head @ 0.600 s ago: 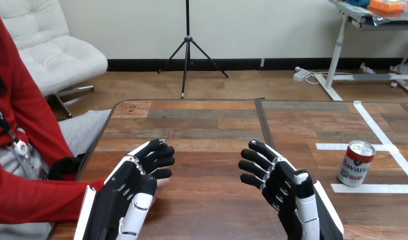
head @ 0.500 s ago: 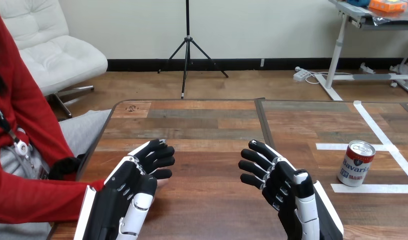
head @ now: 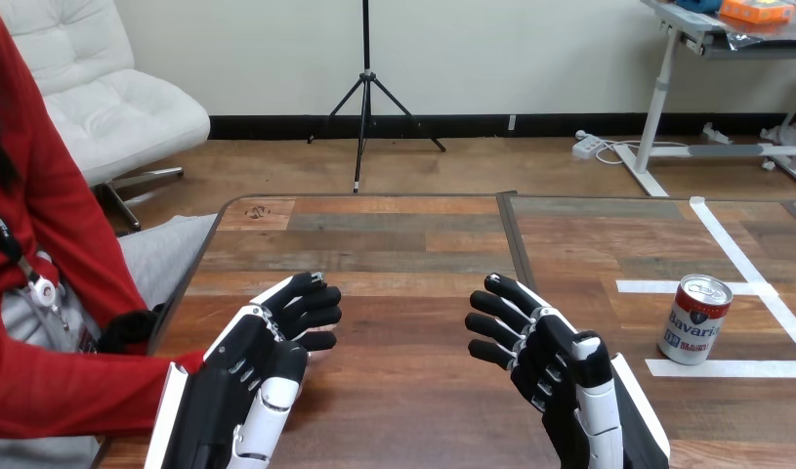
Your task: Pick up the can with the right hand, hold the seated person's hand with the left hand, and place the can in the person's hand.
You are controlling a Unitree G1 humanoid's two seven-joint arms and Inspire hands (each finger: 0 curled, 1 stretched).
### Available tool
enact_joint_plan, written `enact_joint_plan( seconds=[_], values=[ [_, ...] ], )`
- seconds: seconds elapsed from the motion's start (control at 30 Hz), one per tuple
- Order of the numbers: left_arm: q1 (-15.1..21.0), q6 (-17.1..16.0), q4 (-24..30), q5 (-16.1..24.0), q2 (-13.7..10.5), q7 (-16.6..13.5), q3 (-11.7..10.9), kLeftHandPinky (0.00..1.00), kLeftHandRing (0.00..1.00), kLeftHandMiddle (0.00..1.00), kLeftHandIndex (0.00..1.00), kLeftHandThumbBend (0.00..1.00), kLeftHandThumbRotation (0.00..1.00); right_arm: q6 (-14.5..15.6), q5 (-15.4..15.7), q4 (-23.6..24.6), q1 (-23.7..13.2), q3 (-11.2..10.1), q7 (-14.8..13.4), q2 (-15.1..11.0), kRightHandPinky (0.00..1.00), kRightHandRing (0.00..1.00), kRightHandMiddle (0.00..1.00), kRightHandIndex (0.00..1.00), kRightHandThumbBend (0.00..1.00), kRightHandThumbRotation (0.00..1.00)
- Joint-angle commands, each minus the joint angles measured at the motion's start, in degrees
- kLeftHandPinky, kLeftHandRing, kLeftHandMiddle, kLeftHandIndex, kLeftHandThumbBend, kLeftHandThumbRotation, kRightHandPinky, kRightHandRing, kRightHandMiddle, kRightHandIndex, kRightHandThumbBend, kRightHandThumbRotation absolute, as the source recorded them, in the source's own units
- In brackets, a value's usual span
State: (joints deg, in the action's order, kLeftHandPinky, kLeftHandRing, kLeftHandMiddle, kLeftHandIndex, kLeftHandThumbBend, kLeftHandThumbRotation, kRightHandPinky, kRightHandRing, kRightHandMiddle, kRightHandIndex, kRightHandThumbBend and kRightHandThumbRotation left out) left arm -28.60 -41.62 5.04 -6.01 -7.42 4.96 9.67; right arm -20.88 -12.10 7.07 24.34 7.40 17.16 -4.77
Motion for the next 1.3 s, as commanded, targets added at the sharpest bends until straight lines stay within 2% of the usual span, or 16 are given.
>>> enact_joint_plan(
  seconds=[0.0, 0.33, 0.5, 0.73, 1.03, 1.27],
  values=[
    [3.13, -0.14, 0.83, 0.13, 2.30, -0.16, -0.63, 0.70, 0.75, 0.77, 0.77, 0.51, 0.80, 0.26, 0.22, 1.32, -3.49, -1.01, 0.02, -0.28, 0.82, 0.86, 0.87, 0.87, 0.86, 1.00],
    [3.58, 0.34, 0.68, 0.46, 2.31, -0.37, -0.85, 0.70, 0.75, 0.76, 0.76, 0.51, 0.80, 0.74, 0.53, -2.36, -8.53, -4.36, 0.61, -2.42, 0.82, 0.85, 0.87, 0.87, 0.86, 1.00],
    [4.06, 0.47, 0.46, 0.73, 2.30, -0.45, -0.97, 0.69, 0.75, 0.76, 0.76, 0.52, 0.81, 1.87, 2.07, -5.44, -12.87, -6.48, 0.01, -4.41, 0.82, 0.86, 0.88, 0.87, 0.87, 1.00],
    [4.57, 0.48, 0.17, 0.81, 2.47, -0.50, -0.96, 0.68, 0.74, 0.75, 0.75, 0.53, 0.81, 1.11, 3.91, -10.54, -18.65, -8.78, -0.54, -6.81, 0.80, 0.86, 0.88, 0.87, 0.89, 1.00],
    [5.22, 0.19, -0.16, 0.99, 2.65, -0.56, -0.95, 0.66, 0.74, 0.75, 0.74, 0.53, 0.81, 0.14, 6.32, -17.77, -25.83, -11.36, -2.55, -9.48, 0.76, 0.84, 0.87, 0.86, 0.89, 1.00],
    [5.32, 0.38, -0.05, 0.61, 2.76, -0.46, -0.79, 0.65, 0.74, 0.74, 0.74, 0.54, 0.81, 0.25, 9.02, -22.23, -30.55, -12.78, -5.35, -11.61, 0.75, 0.84, 0.86, 0.86, 0.89, 1.00]
  ],
)
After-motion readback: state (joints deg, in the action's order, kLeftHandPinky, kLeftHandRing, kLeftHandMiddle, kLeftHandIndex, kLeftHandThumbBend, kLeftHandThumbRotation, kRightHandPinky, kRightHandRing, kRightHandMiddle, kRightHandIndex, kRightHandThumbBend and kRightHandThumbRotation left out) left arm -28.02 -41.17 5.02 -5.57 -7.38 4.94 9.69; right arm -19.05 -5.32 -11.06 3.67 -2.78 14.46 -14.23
